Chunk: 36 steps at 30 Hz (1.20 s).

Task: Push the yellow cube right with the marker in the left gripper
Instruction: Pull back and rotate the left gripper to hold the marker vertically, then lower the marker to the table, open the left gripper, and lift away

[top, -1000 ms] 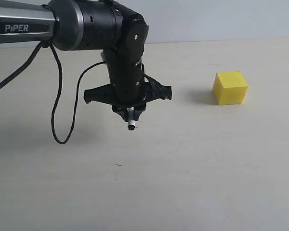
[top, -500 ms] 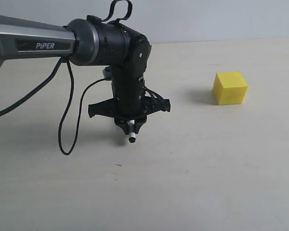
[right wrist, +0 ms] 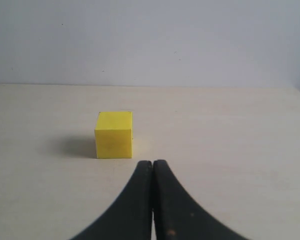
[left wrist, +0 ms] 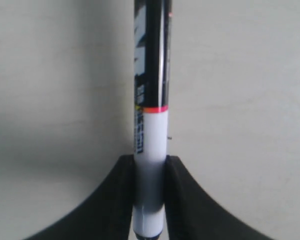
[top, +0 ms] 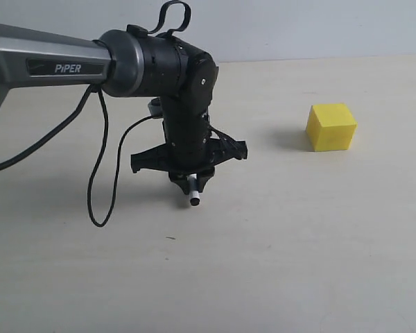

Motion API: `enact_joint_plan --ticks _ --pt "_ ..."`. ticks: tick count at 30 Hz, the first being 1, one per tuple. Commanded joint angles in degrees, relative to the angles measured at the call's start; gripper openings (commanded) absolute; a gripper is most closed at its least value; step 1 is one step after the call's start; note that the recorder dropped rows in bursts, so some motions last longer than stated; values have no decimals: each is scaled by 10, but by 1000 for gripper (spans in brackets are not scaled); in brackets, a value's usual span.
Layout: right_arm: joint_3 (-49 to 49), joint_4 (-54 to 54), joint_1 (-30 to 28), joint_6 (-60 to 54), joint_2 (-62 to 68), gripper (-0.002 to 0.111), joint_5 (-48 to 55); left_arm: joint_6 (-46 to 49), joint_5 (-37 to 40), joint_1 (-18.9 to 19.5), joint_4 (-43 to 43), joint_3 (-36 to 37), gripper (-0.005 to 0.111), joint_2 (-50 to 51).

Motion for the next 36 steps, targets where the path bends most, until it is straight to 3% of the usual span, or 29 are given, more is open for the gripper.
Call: enact_joint_plan --ticks 1,5,8,15,20,28,32,34,36 --pt "3 0 2 1 -4 0 -7 -9 -3 1 -1 -2 0 6" --pt "3 0 2 1 -4 0 -7 -9 -3 1 -1 -2 1 10" --pt "3 0 2 1 -4 0 -7 -9 -2 1 -1 -2 12 10" --pt "3 0 2 1 -4 0 -7 -8 -3 1 -1 -2 63 10" --pt "3 0 2 1 -4 0 -7 25 -3 1 -1 -2 82 9" --pt "3 0 2 1 -4 0 -7 160 -3 1 -4 -20 82 -51" --pt "3 0 2 1 -4 0 -7 270 -15 1 -60 -30 78 -127" --pt "3 0 2 1 -4 0 -7 347 -31 1 -126 -29 63 -171" --pt "3 0 2 1 -4 0 -7 411 -33 -4 -195 -24 38 -204"
